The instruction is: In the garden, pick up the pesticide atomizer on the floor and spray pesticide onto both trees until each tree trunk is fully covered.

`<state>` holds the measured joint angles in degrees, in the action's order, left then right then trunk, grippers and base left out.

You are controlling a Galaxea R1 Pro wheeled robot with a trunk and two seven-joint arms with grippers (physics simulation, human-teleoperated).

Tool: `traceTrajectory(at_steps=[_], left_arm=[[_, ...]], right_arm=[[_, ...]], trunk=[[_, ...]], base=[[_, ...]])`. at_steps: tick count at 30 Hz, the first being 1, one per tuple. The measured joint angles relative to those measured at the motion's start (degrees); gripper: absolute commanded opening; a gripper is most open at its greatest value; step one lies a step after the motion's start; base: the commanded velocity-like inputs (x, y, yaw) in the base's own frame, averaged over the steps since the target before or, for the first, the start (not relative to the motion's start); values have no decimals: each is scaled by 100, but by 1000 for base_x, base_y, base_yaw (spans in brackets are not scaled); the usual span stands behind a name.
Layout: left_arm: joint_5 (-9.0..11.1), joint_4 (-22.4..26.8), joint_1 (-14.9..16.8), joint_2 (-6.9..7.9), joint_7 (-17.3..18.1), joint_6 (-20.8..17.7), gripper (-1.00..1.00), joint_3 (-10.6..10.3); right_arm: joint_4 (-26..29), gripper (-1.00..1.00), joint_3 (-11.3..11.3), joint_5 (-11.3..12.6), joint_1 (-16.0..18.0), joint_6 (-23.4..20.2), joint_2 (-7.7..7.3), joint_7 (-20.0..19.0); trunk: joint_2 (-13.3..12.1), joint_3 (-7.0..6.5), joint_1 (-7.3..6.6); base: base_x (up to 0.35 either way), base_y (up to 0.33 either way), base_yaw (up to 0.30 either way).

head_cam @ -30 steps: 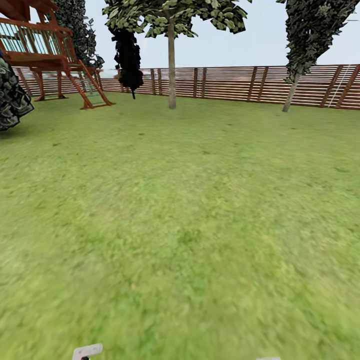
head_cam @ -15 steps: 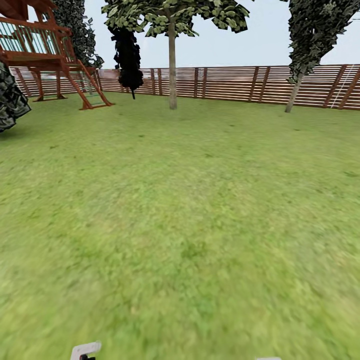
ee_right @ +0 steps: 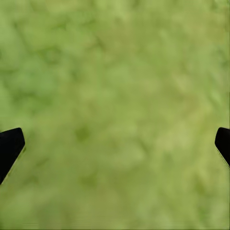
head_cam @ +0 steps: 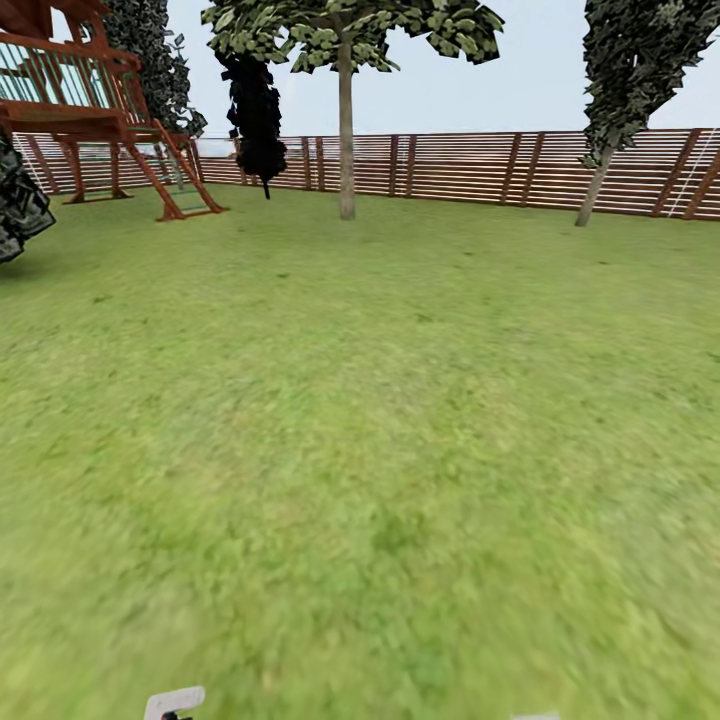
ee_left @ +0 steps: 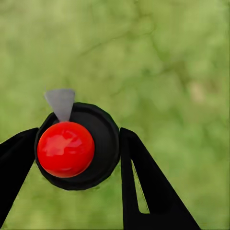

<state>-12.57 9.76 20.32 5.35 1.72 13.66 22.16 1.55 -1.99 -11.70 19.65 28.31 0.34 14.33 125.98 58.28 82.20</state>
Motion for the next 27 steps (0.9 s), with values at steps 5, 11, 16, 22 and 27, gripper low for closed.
traceTrajectory(at_steps=[5, 11, 16, 22, 27], left_arm=[[5, -3, 2, -6, 2, 1, -100, -4], [5, -3, 2, -2, 2, 1, -100, 2], [-2, -3, 2, -4, 3, 1, -100, -3], [-3, -3, -1, -5, 3, 1, -100, -7], [-3, -3, 1, -7, 2, 1, -100, -7]], right_arm=[[0, 100, 0, 0, 0, 0, 0, 1], [0, 100, 0, 0, 0, 0, 0, 1], [0, 100, 0, 0, 0, 0, 0, 2], [0, 100, 0, 0, 0, 0, 0, 2], [20, 100, -12, 5, 0, 0, 0, 3]], trunk=[[0, 0, 0], [0, 0, 0], [0, 0, 0], [0, 0, 0], [0, 0, 0]], base=[[338, 90, 0], [338, 90, 0], [338, 90, 0], [338, 90, 0], [338, 90, 0]])
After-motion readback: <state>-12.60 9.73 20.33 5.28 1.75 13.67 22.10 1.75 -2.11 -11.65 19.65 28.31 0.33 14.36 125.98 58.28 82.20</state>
